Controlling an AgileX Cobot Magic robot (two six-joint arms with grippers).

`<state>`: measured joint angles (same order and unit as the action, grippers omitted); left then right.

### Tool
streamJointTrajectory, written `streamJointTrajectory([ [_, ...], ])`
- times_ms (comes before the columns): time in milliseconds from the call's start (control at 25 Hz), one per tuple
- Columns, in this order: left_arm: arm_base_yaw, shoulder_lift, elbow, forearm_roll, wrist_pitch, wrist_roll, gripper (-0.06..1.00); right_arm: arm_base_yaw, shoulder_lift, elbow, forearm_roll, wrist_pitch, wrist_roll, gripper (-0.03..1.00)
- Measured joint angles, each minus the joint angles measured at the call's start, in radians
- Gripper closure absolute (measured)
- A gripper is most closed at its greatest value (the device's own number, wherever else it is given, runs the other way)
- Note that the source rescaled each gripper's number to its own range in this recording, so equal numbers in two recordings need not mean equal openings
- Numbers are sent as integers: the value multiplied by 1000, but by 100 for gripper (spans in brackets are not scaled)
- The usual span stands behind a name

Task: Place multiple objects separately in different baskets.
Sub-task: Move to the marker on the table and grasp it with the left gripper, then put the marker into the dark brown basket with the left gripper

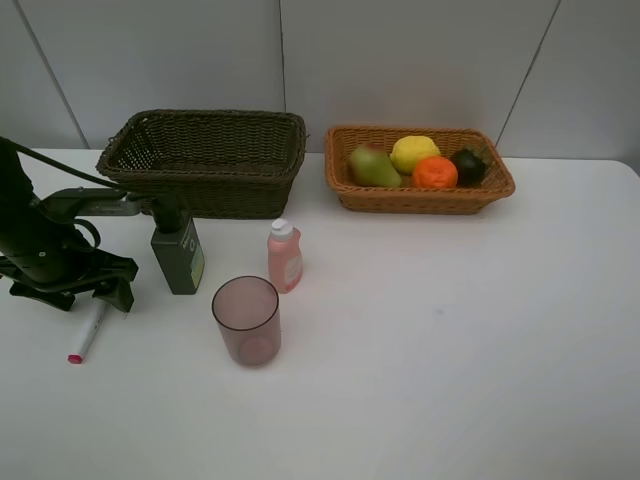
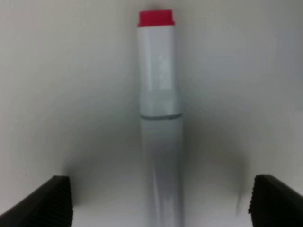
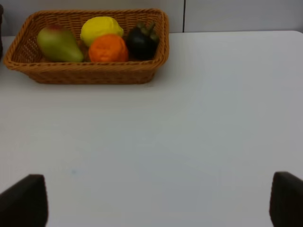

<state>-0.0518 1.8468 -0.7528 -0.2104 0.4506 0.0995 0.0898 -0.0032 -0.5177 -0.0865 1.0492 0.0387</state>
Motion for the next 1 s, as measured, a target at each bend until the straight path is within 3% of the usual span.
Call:
streamJointTrajectory([
  [120,0,0,0,0,11,-3,35,0,0,0,0,0,0,-3],
  [200,0,0,0,-1,22,-7,68,0,0,0,0,0,0,-3],
  [240,0,0,0,-1,26,-10,75,0,0,0,0,0,0,-3],
  [520,0,0,0,-1,48,-14,74,0,0,0,0,0,0,-3],
  [680,0,-26,-23,-3,128,-14,74,0,0,0,0,0,0,-3],
  [1000,0,-256,-215,-3,245,-18,74,0,0,0,0,-1,0,-3],
])
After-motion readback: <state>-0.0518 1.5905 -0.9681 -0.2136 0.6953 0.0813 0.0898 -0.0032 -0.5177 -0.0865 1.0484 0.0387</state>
